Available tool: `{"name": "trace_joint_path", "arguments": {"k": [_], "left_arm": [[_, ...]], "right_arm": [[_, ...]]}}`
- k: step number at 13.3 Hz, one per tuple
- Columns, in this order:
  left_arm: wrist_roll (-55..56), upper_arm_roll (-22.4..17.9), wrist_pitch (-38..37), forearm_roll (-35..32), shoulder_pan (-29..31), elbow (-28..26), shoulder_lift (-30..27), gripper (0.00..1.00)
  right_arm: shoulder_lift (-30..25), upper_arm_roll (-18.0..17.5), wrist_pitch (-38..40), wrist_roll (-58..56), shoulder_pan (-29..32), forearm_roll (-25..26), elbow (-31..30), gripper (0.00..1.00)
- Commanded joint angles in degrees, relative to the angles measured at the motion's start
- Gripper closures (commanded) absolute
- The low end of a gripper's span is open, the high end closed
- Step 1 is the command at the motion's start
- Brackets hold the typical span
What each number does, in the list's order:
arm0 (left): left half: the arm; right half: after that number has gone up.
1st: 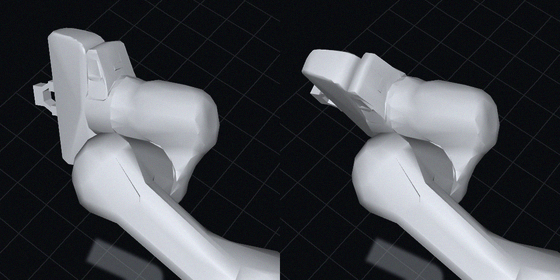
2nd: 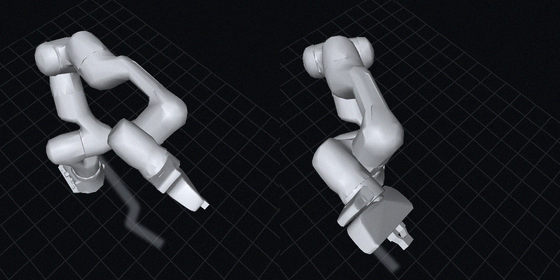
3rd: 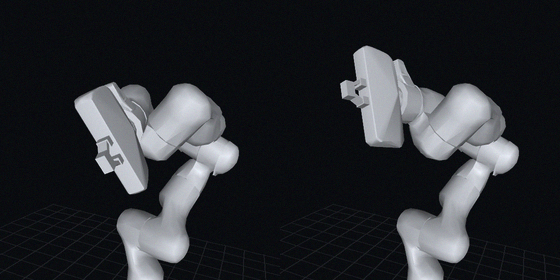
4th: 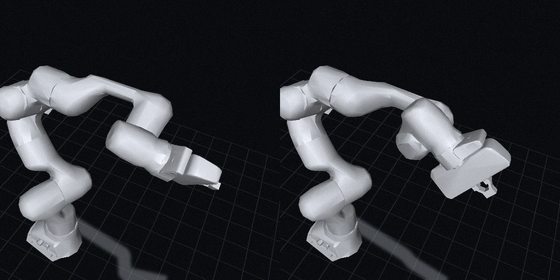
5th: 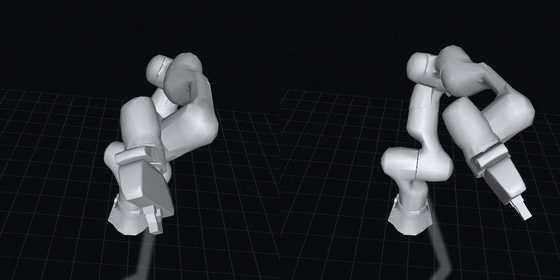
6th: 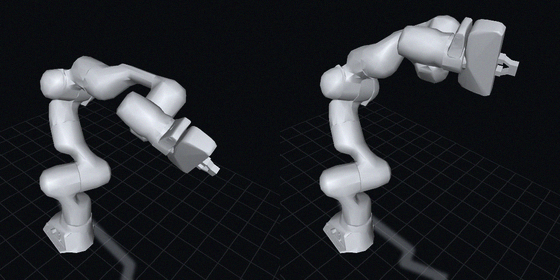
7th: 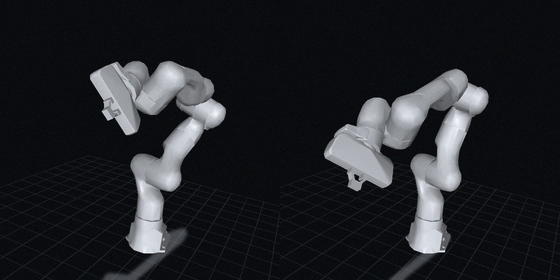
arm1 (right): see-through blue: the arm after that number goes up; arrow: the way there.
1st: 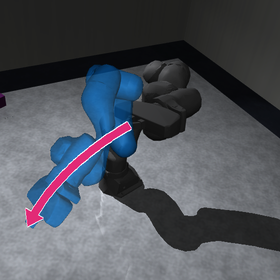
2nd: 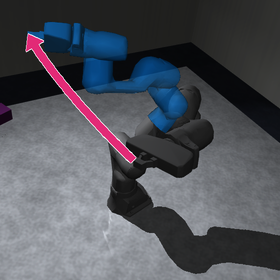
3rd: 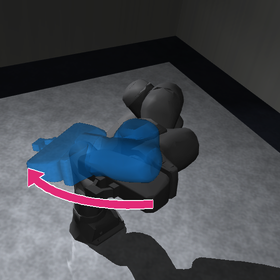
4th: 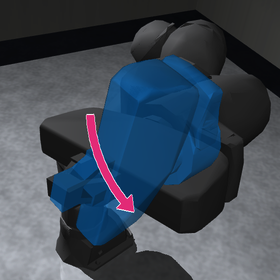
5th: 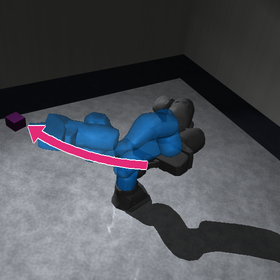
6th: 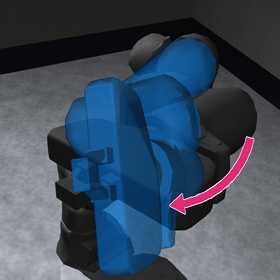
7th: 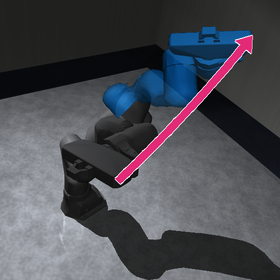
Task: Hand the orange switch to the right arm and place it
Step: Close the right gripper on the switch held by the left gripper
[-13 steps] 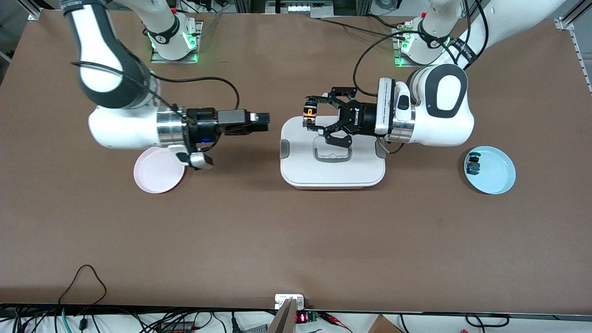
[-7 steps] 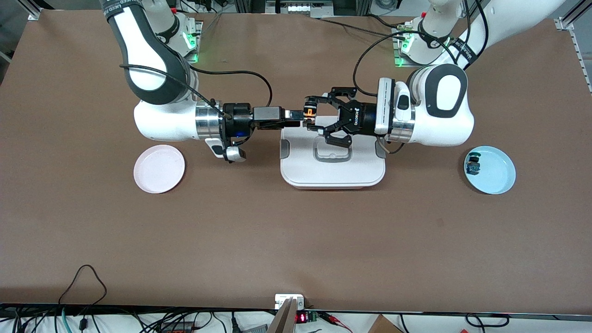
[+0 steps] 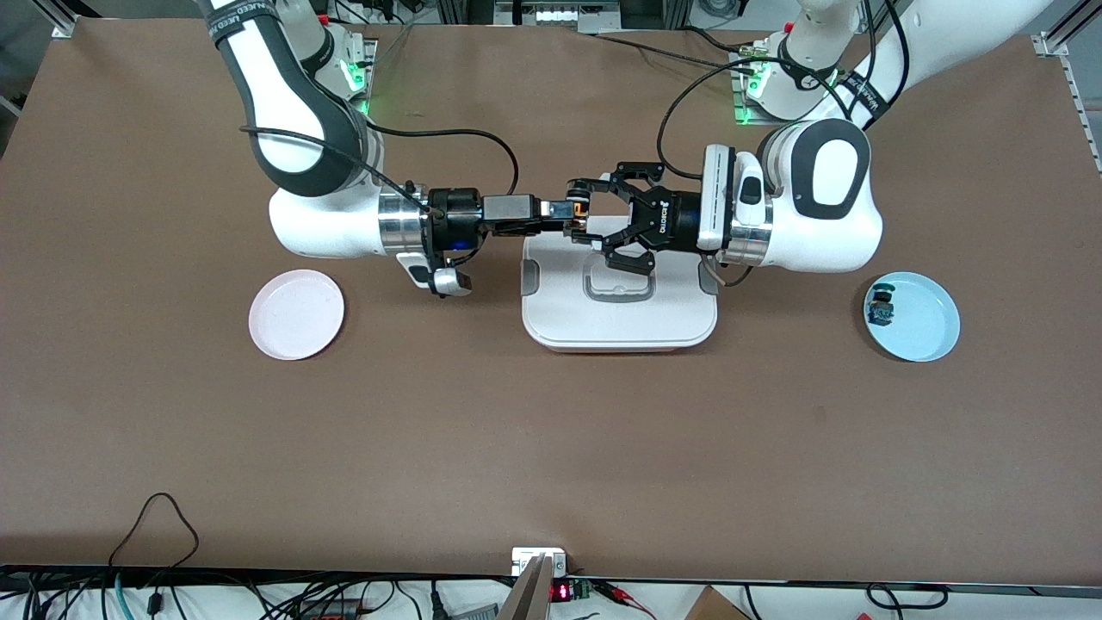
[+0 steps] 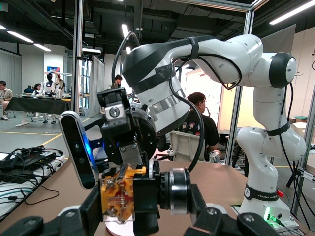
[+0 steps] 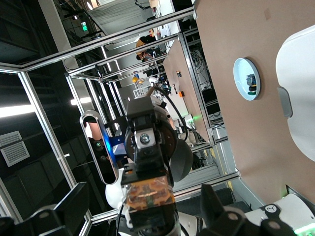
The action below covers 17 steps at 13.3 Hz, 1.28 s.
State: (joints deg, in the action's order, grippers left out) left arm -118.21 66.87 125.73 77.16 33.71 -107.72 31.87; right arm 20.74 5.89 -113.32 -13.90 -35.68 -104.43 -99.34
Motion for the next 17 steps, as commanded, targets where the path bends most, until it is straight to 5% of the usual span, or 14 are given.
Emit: {"name": "trace_joint_path", "arguments": {"k": [1,8,10,12,17], "left_arm": [[-1.68,0.54,0.66,2.03,0.22,-0.39,-0.76,1.0],[-1.76,0.54,0.66,2.03,0.22,-0.39,-0.76,1.0],[-1.76,0.54,0.66,2.03,0.13,-0.39,-0.76,1.0],[-1.94,0.54,0.66,2.03,0.22,-0.39,-0.76,1.0],[-2.64,0.54,0.66,2.03,0.22,-0.39,-0.76,1.0]], "right_arm": [[-0.7,0.52,-0.84,-1.74,-0.97,-1.39,-0.77,0.0],[-0.79,0.52,-0.85,-3.94,-1.24,-1.39,-0.95,0.15],[-0.79,0.44,-0.85,-5.25,-1.41,-1.39,-0.95,0.4],[-0.88,0.52,-0.93,-6.93,-1.59,-1.3,-1.21,0.92],[-0.97,0.52,-0.85,-7.63,-1.5,-1.3,-1.21,1.0]]}}
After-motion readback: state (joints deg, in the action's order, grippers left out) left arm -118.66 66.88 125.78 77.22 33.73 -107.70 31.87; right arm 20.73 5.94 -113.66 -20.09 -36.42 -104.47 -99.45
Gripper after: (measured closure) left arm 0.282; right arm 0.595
